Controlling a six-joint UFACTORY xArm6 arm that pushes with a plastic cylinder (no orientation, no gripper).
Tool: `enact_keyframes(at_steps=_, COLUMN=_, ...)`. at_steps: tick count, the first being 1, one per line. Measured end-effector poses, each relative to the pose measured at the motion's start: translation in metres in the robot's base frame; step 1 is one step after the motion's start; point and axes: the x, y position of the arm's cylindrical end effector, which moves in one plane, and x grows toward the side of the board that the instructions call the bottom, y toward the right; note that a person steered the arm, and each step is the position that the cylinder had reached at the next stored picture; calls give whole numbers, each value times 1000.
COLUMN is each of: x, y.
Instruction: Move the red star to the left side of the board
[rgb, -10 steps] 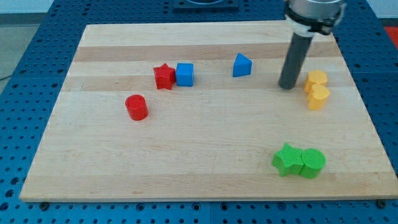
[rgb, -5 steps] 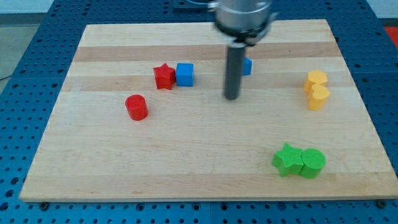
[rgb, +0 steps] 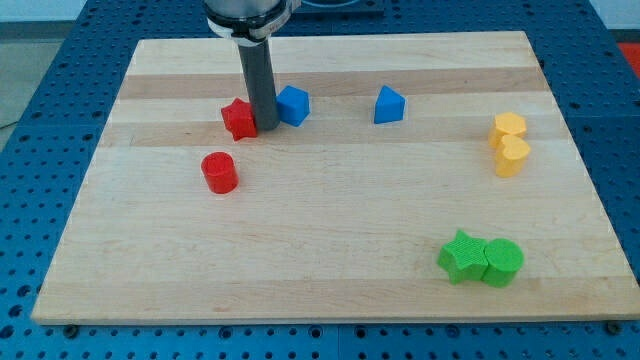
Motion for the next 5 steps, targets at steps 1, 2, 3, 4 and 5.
enact_keyframes(at_steps=1, x=-2, y=-36)
enact_keyframes(at_steps=2, x=-4, y=-74)
enact_keyframes(at_steps=3, x=3, y=-75)
enact_keyframes(at_steps=4, x=1, y=-98)
enact_keyframes(at_steps=5, x=-7, y=-109)
